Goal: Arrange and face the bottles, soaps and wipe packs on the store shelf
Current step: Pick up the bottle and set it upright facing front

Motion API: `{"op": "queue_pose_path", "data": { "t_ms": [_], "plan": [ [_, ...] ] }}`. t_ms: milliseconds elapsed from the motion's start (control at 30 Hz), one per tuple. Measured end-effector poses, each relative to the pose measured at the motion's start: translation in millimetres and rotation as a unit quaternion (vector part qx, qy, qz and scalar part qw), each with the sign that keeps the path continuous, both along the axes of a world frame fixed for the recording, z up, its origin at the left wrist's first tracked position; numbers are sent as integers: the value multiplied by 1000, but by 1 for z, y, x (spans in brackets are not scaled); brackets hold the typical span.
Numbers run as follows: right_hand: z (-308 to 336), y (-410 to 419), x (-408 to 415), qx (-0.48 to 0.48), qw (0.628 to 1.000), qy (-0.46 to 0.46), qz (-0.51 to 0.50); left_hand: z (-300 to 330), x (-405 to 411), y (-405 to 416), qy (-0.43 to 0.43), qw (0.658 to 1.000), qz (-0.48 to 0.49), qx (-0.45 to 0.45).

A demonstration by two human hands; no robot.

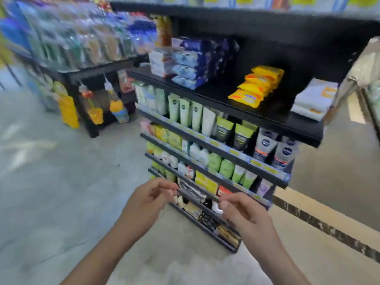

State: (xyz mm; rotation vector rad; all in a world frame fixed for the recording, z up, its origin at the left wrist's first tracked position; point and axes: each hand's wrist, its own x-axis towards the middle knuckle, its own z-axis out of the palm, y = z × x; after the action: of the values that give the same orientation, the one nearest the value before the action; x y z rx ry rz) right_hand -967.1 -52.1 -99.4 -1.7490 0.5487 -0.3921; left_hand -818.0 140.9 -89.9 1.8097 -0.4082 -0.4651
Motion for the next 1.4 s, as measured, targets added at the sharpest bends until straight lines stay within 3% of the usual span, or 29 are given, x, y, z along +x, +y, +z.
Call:
{"op": "queue_pose_path", "data": {
  "t_ms": [100,200,400,567,800,1100,1300,1400],
  "plan": [
    [7,46,73,-28,999,1,36,2,66,68,-16,999,39,13],
    [24,79,135,-127,990,-11,54,12,126,113,-69,996,46,46],
    [53,99,238,-222,971,-22,90,32,234,134,-141,987,32,74],
    [59,77,318,-292,953,-28,77,29,323,110,-170,981,4,97],
    [65,39,466,-227,971,-64,39,41,478,48,-244,956,-70,145],
    [96,5,622,-216,975,-54,-2,44,658,-42,-266,956,-81,90],
    [124,-4,716,-242,963,-57,-107,42,757,-93,-373,898,-200,120],
    [138,-7,766,-254,949,-57,-179,34,787,-108,-370,865,-313,132]
  ]
}}
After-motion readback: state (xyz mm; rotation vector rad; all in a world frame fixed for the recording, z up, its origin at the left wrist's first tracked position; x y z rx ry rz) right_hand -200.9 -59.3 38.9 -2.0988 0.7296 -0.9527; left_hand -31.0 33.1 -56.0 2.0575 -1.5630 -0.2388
